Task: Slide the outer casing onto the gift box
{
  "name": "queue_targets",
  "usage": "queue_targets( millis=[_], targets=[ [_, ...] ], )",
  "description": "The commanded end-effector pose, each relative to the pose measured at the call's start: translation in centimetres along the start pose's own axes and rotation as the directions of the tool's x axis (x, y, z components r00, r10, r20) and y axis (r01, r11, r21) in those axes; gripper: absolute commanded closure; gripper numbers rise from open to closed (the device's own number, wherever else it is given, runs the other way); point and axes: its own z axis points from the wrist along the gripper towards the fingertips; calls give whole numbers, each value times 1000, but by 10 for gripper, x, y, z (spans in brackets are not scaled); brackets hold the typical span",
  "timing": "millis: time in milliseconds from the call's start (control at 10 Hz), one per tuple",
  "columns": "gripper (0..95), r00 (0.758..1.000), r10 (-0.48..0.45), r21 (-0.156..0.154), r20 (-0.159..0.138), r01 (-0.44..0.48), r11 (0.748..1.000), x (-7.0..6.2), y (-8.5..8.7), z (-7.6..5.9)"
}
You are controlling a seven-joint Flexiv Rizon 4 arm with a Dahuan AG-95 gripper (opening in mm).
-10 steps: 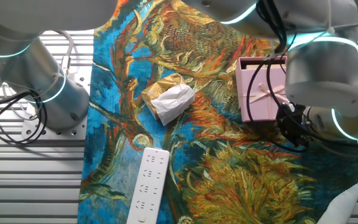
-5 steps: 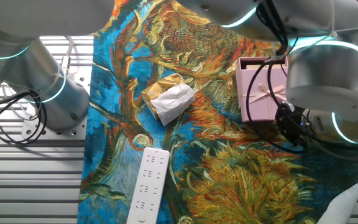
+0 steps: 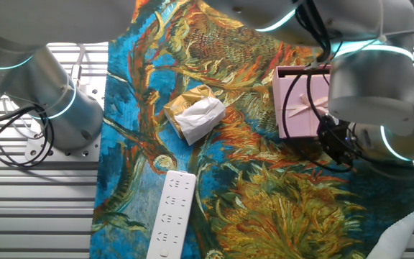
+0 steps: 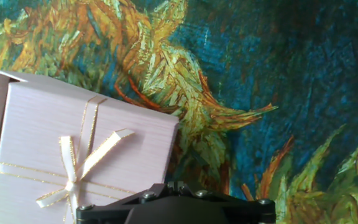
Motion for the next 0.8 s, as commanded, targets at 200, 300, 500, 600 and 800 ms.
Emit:
queue_targets(
  millis=[200, 300, 500, 600, 800],
  targets=[
    [950, 1000, 15, -4, 2, -15, 1000, -3, 11, -1],
    [950, 1000, 21, -6, 3, -21, 1000, -4, 15, -1],
    [950, 1000, 30, -7, 3, -30, 1000, -6, 23, -2],
    [950, 999, 35, -8, 4, -35, 999, -7, 25, -2],
    [950, 999, 50, -9, 4, -50, 999, -9, 34, -2]
  ],
)
